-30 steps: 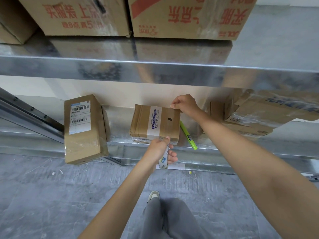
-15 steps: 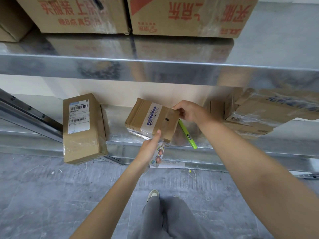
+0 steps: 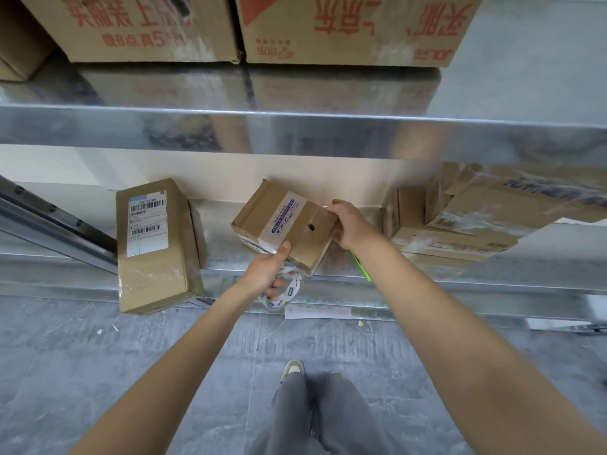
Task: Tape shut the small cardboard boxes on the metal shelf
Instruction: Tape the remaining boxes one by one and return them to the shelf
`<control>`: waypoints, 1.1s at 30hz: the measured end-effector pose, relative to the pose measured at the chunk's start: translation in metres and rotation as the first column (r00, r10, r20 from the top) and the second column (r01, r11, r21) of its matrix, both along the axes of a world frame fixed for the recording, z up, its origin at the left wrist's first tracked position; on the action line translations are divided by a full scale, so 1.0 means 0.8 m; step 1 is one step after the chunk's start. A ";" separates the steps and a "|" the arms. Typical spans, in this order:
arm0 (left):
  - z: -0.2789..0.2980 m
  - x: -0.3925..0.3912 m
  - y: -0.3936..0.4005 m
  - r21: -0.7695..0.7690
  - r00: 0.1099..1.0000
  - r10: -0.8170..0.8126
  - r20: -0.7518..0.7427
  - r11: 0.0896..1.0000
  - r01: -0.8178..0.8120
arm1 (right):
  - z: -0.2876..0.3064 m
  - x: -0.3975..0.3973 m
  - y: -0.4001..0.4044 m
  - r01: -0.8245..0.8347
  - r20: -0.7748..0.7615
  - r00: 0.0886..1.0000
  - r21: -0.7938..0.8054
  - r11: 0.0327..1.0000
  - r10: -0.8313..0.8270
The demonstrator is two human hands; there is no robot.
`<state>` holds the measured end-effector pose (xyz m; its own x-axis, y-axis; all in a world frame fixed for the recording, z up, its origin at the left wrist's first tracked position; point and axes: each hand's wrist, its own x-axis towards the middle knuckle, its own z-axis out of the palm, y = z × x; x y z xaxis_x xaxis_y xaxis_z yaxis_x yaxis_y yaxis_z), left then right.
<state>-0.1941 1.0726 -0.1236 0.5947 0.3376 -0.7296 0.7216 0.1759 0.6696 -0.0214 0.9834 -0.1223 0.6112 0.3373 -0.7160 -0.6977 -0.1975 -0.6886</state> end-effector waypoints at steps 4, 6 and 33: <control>-0.005 -0.013 0.016 0.081 0.998 -0.039 -0.049 0.996 0.043 | -0.006 -0.036 -0.016 -0.085 0.089 0.991 -0.176 0.981 0.102; -0.006 -0.020 0.029 0.118 0.995 -0.071 -0.064 0.990 0.078 | -0.014 -0.051 -0.029 -0.119 0.304 0.924 -0.349 0.929 0.233; -0.004 -0.014 0.034 0.157 0.988 -0.135 -0.071 0.977 0.145 | -0.014 -0.116 -0.090 -0.147 0.455 -0.022 -0.882 0.447 0.890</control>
<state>-0.2054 1.1002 -0.1271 0.6018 0.3705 -0.7075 0.7706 -0.0367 0.6362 -0.1145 0.9112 -0.1338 0.6449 0.7569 -0.1063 0.7254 -0.6499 -0.2268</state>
